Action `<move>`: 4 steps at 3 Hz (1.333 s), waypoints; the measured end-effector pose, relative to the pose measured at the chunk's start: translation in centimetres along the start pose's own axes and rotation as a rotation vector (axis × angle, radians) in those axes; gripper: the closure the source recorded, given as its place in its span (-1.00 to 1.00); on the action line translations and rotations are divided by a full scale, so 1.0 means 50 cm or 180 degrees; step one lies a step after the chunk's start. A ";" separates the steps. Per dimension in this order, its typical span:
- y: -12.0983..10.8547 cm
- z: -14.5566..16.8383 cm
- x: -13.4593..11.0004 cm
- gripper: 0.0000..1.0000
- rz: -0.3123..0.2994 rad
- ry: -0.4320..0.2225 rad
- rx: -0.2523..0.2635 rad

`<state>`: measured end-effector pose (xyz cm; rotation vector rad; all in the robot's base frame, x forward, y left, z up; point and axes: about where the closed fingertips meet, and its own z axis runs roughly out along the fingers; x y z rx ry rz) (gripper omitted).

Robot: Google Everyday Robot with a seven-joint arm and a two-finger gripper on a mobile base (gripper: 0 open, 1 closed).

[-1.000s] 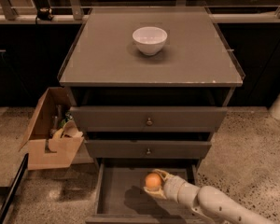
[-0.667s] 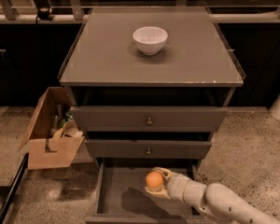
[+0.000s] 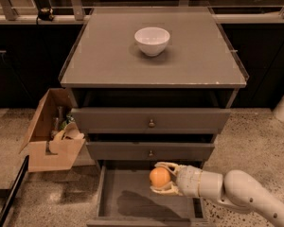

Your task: Pick orange from bottom drawer and place on counter

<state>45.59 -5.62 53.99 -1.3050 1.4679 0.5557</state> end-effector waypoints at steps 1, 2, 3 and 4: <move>0.042 0.000 -0.017 1.00 0.0002 -0.0108 -0.0260; 0.042 0.001 -0.017 1.00 0.0001 -0.0108 -0.0260; 0.051 0.010 -0.036 1.00 -0.0062 -0.0167 -0.0424; 0.046 -0.006 -0.105 1.00 -0.0260 -0.0243 -0.0569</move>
Offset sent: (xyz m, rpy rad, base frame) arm -0.0201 0.0100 0.0015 0.0196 0.0250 0.0826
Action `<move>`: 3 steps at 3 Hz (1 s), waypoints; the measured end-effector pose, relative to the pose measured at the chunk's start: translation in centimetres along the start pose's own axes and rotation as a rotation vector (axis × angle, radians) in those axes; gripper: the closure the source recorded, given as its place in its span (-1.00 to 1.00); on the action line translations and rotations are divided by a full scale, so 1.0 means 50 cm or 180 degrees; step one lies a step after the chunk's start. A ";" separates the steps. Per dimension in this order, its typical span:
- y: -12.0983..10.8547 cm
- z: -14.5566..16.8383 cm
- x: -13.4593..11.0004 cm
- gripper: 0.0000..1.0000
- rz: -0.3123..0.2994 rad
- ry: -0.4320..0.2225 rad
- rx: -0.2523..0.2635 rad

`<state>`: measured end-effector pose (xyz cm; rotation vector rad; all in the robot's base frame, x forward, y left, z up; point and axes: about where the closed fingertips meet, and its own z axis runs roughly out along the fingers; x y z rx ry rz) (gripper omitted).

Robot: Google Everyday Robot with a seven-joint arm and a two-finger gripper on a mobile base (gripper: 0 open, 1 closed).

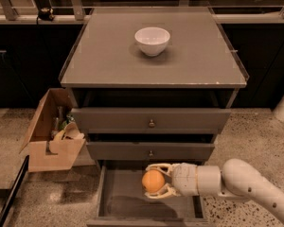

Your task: Pick orange from bottom drawer and place on counter

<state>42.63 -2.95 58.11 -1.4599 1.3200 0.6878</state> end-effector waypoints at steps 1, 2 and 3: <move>-0.028 -0.039 -0.109 1.00 -0.0320 -0.0092 -0.0012; -0.051 -0.075 -0.215 1.00 -0.0621 -0.0121 0.0033; -0.099 -0.100 -0.289 1.00 -0.0785 -0.0054 0.0126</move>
Offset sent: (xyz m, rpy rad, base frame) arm -0.0155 0.0040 0.1997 -0.0231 -0.3278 0.0848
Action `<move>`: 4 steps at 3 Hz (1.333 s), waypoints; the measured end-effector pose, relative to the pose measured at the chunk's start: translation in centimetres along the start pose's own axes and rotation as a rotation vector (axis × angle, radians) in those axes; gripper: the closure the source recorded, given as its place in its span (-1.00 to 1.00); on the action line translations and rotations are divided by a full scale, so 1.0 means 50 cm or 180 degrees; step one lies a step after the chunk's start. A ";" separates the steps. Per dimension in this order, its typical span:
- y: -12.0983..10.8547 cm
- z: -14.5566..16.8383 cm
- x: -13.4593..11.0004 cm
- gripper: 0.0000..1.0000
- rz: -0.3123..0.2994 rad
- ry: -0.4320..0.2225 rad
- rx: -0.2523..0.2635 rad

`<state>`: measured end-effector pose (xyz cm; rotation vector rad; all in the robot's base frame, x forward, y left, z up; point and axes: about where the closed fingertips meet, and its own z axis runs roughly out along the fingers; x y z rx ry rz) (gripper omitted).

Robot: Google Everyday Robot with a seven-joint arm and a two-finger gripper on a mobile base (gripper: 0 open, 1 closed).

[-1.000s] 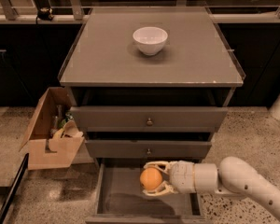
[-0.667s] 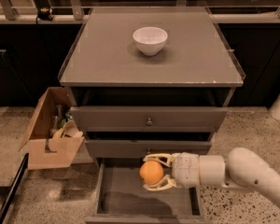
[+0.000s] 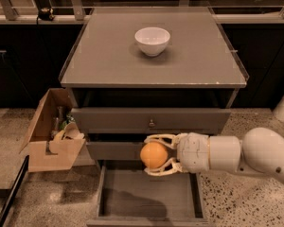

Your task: Pick orange from bottom drawer and place on counter

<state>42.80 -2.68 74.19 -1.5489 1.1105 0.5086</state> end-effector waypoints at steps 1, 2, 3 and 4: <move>-0.100 -0.024 -0.039 1.00 -0.0127 0.0186 0.0223; -0.100 -0.024 -0.039 1.00 -0.0127 0.0186 0.0223; -0.133 -0.039 -0.045 1.00 -0.0220 0.0253 0.0305; -0.186 -0.059 -0.055 1.00 -0.0349 0.0309 0.0358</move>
Offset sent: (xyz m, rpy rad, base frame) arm 0.0203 -0.0037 0.0311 -0.0188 -0.0405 -0.0481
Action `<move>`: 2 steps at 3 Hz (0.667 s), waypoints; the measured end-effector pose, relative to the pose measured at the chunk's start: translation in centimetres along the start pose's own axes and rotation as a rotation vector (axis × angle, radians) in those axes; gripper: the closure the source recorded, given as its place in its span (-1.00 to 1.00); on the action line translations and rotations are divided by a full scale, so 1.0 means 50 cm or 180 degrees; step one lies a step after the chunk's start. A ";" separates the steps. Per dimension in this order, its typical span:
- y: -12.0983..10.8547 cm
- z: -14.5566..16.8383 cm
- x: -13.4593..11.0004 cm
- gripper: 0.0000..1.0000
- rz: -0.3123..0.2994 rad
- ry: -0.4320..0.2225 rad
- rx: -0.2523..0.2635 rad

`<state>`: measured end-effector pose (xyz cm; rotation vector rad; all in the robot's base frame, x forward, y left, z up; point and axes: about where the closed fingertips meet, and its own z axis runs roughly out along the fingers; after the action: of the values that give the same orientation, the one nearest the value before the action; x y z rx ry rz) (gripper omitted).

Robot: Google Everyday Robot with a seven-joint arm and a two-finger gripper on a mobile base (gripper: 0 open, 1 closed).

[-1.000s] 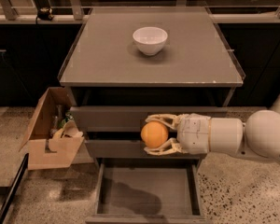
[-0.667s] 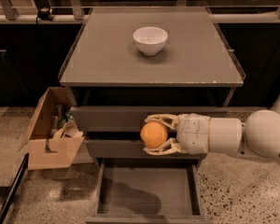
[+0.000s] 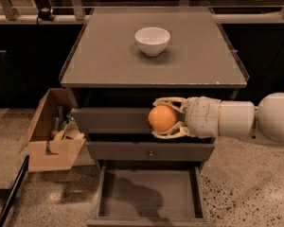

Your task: Pick orange from bottom drawer and place on counter

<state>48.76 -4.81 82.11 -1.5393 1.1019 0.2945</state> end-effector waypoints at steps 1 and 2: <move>-0.055 -0.016 0.009 1.00 -0.0051 0.0014 0.0031; -0.102 -0.023 0.028 1.00 -0.0038 -0.0094 -0.0015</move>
Offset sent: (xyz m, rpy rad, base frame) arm 0.0702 -0.0386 0.0396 0.0432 -0.0033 0.0636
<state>52.98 -7.01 84.72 -1.5404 1.0693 0.3109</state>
